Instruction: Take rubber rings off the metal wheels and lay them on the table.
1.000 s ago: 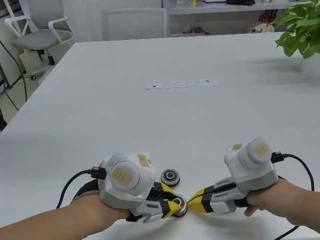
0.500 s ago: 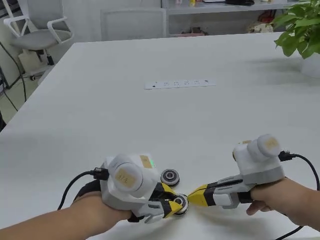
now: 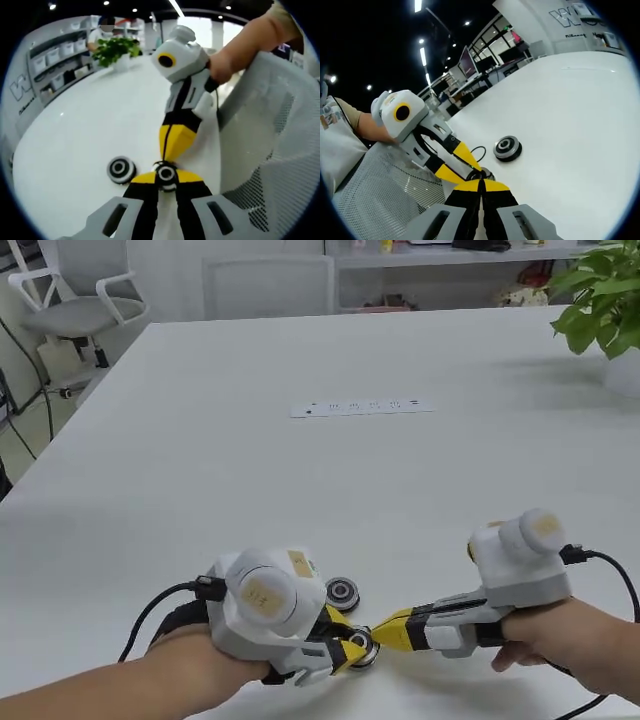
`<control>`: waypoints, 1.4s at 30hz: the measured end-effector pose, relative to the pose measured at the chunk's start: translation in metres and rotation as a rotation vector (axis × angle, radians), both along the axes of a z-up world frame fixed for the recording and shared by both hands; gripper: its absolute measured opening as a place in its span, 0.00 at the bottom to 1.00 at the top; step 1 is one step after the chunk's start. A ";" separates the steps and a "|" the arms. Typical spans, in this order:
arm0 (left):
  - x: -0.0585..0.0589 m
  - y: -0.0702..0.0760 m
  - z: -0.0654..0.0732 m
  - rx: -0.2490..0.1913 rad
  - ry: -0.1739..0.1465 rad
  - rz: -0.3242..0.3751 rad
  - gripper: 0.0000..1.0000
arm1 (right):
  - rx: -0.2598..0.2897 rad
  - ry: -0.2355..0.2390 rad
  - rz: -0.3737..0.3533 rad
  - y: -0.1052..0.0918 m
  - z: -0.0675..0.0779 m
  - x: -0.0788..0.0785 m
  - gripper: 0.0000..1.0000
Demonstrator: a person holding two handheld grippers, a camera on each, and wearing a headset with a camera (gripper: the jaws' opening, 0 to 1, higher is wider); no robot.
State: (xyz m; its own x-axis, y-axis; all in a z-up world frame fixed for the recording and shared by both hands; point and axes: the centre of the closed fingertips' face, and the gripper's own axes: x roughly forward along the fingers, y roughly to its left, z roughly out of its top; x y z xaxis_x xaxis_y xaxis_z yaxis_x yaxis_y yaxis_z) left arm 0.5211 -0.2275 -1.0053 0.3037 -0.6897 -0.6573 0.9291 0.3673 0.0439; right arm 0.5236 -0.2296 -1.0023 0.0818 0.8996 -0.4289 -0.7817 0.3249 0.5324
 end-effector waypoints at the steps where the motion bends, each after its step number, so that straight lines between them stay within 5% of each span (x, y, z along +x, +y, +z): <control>1: 0.000 0.000 0.000 -0.001 0.001 0.001 0.12 | -0.002 -0.005 0.006 0.001 0.000 -0.001 0.00; 15: -0.001 0.000 0.000 -0.002 -0.005 -0.006 0.12 | -0.003 -0.012 0.033 0.005 0.001 -0.005 0.00; 19: -0.002 -0.002 0.000 -0.001 -0.006 -0.010 0.12 | 0.047 0.005 0.100 0.012 0.010 -0.020 0.00; 20: -0.002 -0.001 0.000 -0.001 -0.005 -0.009 0.12 | 0.025 -0.046 0.079 0.011 0.009 -0.011 0.00; 25: -0.001 -0.001 -0.001 -0.008 -0.003 -0.010 0.12 | 0.001 -0.081 0.094 0.008 0.004 -0.009 0.00; 42: -0.001 -0.002 0.002 -0.008 -0.013 -0.056 0.15 | 0.000 -0.099 0.082 0.005 0.007 -0.006 0.00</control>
State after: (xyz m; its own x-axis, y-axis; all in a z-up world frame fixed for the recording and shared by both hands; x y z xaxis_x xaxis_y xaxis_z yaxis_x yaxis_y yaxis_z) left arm 0.5203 -0.2292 -1.0038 0.2729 -0.7112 -0.6479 0.9475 0.3154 0.0529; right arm 0.5172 -0.2247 -0.9949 0.0499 0.9051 -0.4222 -0.8546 0.2575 0.4509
